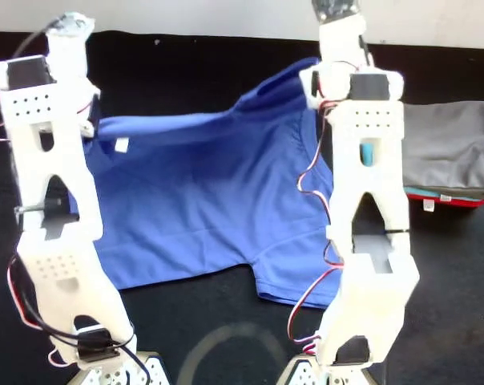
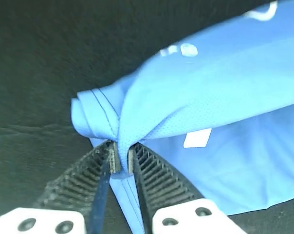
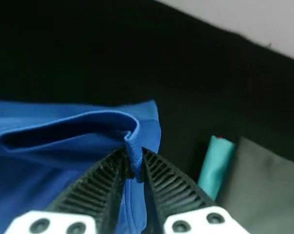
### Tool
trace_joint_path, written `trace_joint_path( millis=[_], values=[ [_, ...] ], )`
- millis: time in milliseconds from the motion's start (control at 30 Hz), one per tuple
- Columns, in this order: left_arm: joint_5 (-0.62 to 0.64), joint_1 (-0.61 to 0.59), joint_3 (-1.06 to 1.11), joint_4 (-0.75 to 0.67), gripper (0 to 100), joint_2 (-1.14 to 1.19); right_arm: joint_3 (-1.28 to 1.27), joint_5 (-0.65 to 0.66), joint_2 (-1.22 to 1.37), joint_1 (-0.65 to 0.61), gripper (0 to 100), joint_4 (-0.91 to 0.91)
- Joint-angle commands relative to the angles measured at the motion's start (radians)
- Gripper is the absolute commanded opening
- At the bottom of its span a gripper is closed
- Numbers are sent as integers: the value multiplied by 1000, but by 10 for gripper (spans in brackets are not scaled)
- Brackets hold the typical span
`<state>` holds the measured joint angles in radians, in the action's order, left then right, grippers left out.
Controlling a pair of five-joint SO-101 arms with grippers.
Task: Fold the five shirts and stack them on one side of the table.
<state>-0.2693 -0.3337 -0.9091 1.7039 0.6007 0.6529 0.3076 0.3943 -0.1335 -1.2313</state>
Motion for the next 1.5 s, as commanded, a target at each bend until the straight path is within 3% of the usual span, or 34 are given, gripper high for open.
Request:
trace_joint_path(
  millis=[0, 267, 567, 867, 1067, 1267, 1467],
  values=[
    [-8, 13, -38, 46, 9, 19, 5, 3, 22, -5, 5, -65],
    [-8, 5, 84, 57, 9, 42, 16, 3, 76, -5, 5, -239],
    [-43, 12, 461, 55, 9, -283, 15, 3, 77, 12, 5, -464],
    [-64, 7, 791, 48, 9, -486, -15, 3, 4, 39, 5, -532],
    [-66, -27, 894, -18, 9, -530, -312, 11, -246, 71, 5, -510],
    [-132, -73, 1006, -17, 9, -573, -779, 11, -518, 70, 5, -289],
    [-184, -74, 1122, -23, 9, -599, -1056, 11, -670, 71, 5, -180]
  ],
)
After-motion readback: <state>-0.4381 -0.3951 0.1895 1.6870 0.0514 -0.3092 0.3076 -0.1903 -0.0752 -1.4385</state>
